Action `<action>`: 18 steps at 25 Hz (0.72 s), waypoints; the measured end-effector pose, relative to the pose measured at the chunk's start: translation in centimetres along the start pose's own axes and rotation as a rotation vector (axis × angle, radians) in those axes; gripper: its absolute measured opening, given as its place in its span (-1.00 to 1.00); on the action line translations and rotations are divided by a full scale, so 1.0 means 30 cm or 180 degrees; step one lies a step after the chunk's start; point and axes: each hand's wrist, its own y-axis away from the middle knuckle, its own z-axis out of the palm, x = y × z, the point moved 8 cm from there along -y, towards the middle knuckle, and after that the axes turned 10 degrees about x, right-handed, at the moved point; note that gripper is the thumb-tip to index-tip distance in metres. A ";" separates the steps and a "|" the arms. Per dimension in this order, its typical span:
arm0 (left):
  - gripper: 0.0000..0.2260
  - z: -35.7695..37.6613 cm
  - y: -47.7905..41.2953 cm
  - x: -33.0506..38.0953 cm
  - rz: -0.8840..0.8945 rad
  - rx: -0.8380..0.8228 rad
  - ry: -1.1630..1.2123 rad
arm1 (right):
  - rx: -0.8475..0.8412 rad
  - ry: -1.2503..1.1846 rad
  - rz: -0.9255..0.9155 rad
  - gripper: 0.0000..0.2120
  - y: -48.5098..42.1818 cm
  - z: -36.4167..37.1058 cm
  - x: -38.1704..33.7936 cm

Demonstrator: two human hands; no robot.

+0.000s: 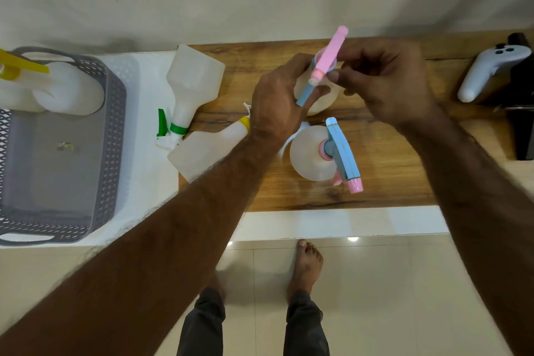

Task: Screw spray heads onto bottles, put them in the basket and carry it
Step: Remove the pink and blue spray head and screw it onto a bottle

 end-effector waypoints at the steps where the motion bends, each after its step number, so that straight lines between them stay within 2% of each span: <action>1: -0.61 0.003 0.003 -0.002 -0.0038 -0.0027 0.0003 | 0.0134 0.0180 0.0005 -0.84 0.001 -0.008 0.008; 4: -0.59 0.004 -0.002 -0.002 -0.0041 -0.0040 -0.0088 | 0.0322 0.0356 0.0123 -0.61 -0.010 -0.002 0.019; 5: -0.59 0.002 -0.004 0.001 -0.0028 -0.0010 -0.0067 | 0.0298 0.0259 0.0075 -0.59 -0.016 0.010 0.014; 7: -0.60 -0.014 0.002 0.018 -0.0035 0.0117 0.0050 | 0.0377 0.0174 0.0014 -0.68 -0.017 0.038 0.011; 11: -0.59 -0.019 0.014 0.021 -0.0002 0.0092 0.0004 | 0.1057 0.0735 0.0220 -0.66 0.009 0.041 0.032; 13: -0.61 -0.011 0.009 0.016 0.0019 0.0020 -0.0011 | 0.0728 0.0661 0.0108 -0.64 0.001 0.044 0.018; 15: -0.64 -0.015 0.003 0.019 0.0054 0.0012 0.0018 | 0.0204 0.0015 -0.0007 -0.69 -0.012 0.051 0.016; 17: -0.64 -0.022 0.006 0.020 0.0051 0.0089 0.0061 | 0.0256 -0.0284 0.0128 -0.75 -0.016 0.035 0.035; 18: -0.63 -0.025 0.009 0.023 0.0057 0.0120 0.0044 | 0.0423 -0.0156 0.0208 -0.69 -0.011 0.032 0.048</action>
